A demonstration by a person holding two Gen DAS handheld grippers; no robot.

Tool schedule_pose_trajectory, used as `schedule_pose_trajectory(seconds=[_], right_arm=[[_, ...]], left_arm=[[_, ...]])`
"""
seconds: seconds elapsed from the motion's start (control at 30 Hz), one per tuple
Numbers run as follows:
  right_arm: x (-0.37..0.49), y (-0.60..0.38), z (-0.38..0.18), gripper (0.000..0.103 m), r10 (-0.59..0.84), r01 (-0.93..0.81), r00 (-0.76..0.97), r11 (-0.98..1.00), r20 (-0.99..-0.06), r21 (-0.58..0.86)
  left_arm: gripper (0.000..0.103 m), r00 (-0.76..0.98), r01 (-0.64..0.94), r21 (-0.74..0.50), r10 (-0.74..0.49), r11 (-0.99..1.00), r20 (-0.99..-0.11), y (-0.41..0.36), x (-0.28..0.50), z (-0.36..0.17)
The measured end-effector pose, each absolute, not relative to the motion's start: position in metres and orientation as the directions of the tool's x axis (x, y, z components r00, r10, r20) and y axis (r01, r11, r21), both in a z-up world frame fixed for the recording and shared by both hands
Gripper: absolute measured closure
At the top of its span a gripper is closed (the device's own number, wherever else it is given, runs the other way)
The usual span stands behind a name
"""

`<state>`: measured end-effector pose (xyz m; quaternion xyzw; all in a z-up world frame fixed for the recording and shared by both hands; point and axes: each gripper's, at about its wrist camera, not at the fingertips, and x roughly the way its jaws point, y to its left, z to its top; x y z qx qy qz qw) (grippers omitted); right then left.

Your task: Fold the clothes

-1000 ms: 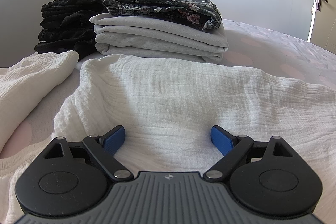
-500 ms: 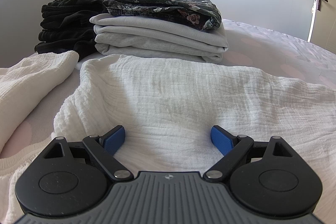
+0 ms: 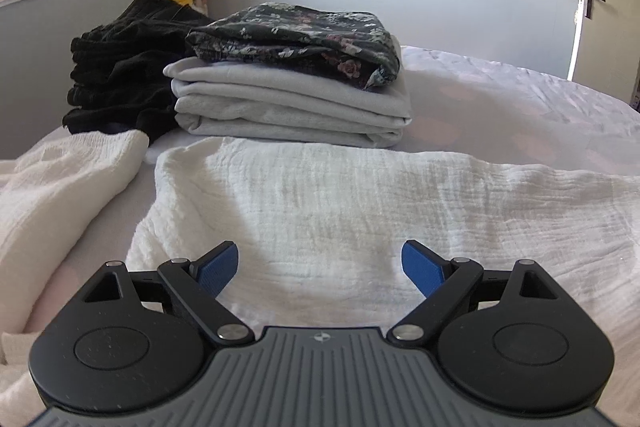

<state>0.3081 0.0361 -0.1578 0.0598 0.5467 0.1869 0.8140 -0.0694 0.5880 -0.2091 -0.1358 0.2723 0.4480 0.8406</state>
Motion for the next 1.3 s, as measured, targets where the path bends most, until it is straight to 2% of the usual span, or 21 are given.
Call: schedule_pose_trajectory(seconds=[0.1, 0.53, 0.8, 0.97, 1.0, 1.03, 1.3], right_arm=[[0.307, 0.014, -0.152, 0.097, 0.356, -0.213, 0.349, 0.931, -0.867, 0.297], [0.291, -0.084, -0.139, 0.096, 0.359, -0.059, 0.402, 0.928, -0.842, 0.367], [0.285, -0.105, -0.136, 0.096, 0.379, -0.061, 0.398, 0.920, -0.836, 0.388], [0.272, -0.100, -0.132, 0.080, 0.384, -0.118, 0.404, 0.922, -0.831, 0.369], [0.269, -0.099, -0.128, 0.072, 0.385, -0.138, 0.413, 0.922, -0.825, 0.361], [0.266, -0.097, -0.124, 0.070, 0.387, -0.158, 0.422, 0.922, -0.820, 0.354], [0.253, -0.076, -0.105, 0.069, 0.381, -0.301, 0.417, 0.914, -0.825, 0.271]], left_arm=[[0.000, 0.468, -0.817, 0.009, 0.672, 0.576, -0.574, 0.584, -0.079, -0.184], [0.000, 0.514, -0.643, 0.110, 0.533, 0.758, -0.672, 0.541, -0.144, -0.103], [0.000, 0.544, -0.474, 0.161, 0.432, 0.866, -0.719, 0.512, -0.206, -0.086], [0.000, 0.521, -0.322, 0.247, 0.390, 0.914, -0.760, 0.498, -0.232, -0.097], [0.000, 0.519, -0.300, 0.253, 0.380, 0.920, -0.765, 0.497, -0.236, -0.098], [0.000, 0.515, -0.272, 0.265, 0.372, 0.925, -0.772, 0.496, -0.240, -0.100], [0.000, 0.456, 0.033, 0.371, 0.316, 0.928, -0.832, 0.488, -0.254, -0.135]])
